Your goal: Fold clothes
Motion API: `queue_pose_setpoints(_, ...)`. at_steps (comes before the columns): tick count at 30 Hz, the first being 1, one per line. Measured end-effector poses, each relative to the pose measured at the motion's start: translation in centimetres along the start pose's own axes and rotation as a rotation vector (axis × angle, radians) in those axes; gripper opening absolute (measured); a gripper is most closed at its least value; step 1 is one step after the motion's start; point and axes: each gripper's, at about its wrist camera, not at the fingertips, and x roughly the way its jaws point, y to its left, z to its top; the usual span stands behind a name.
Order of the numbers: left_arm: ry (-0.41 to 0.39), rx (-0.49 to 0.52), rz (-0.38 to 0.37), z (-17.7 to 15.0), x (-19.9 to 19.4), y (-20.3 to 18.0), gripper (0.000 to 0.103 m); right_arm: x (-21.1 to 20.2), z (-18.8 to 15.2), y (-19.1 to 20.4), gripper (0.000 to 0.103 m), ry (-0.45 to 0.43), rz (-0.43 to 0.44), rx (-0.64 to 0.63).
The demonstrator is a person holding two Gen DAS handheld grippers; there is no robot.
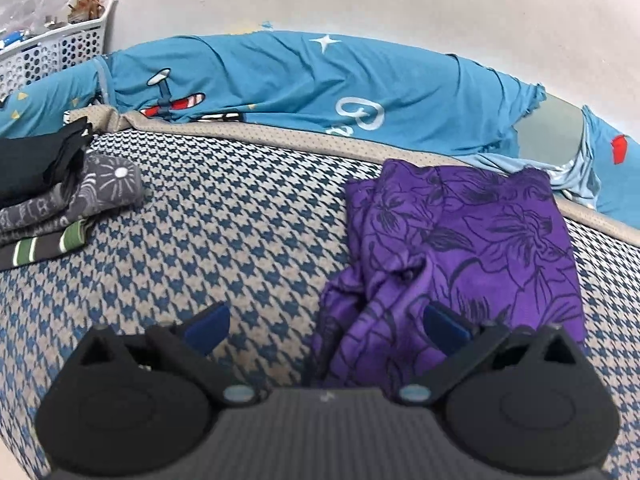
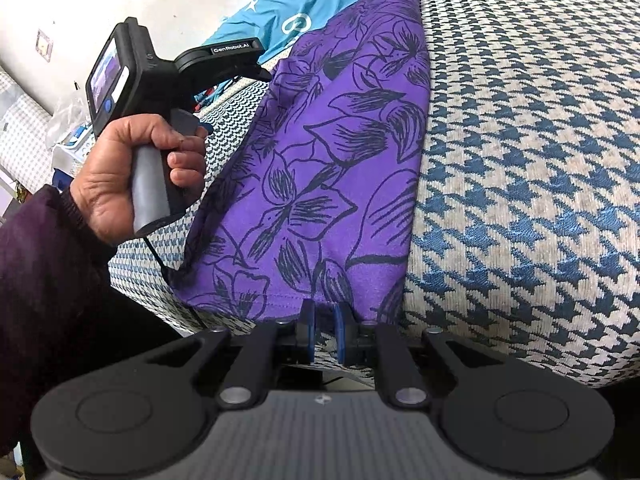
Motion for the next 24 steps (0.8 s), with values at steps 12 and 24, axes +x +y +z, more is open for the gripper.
queue_pose_setpoints(12,0.013,0.014,0.006,0.3,1.4,-0.6,0.103,-0.3,0.2,0.4,0.012,-0.007,-0.014,-0.015)
queue_pose_setpoints(24,0.113,0.009,0.043,0.0,5.3,0.5,0.103,-2.3,2.6,1.1,0.012,-0.072,-0.002,-0.05)
